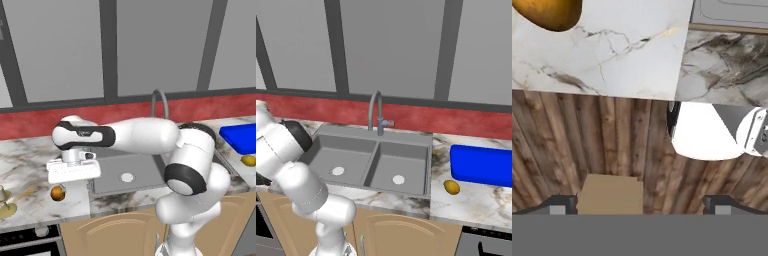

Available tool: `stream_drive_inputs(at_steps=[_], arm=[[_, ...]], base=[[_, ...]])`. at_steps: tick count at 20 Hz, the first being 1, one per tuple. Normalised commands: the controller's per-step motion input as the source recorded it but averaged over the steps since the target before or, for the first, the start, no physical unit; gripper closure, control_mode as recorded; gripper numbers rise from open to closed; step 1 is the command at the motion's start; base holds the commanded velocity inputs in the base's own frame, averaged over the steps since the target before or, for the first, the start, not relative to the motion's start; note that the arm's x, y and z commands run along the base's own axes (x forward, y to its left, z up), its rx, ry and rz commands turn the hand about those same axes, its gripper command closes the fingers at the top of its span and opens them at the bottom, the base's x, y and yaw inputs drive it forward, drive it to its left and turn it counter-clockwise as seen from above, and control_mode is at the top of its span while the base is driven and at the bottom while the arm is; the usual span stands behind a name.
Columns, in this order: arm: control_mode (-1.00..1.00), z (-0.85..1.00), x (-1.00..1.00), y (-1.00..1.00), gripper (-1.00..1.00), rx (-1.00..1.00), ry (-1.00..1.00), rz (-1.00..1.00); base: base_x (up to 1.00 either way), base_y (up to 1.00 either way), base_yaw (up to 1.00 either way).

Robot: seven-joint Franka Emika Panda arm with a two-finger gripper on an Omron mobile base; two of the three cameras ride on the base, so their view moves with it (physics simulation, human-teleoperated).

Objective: Pick up all produce items and place them in the sink. Turn on the sink faucet to wash them. Then turn the sink off and put them in the tray.

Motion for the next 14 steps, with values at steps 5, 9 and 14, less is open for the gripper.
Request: stream_drive_inputs(at_steps=[5, 9, 14], arm=[[-1.0, -0.21, 0.04, 0.18, -1.0, 0.0, -0.03, -0.07], [-1.0, -0.26, 0.21, 0.11, -1.0, 0.0, -0.06, -0.1], [-1.0, -0.16, 0.25, 0.1, -1.0, 0.0, -0.12, -0.07]], base=[[0.0, 0.0, 0.0], [0.0, 0.0, 0.0], [0.0, 0.0, 0.0]])
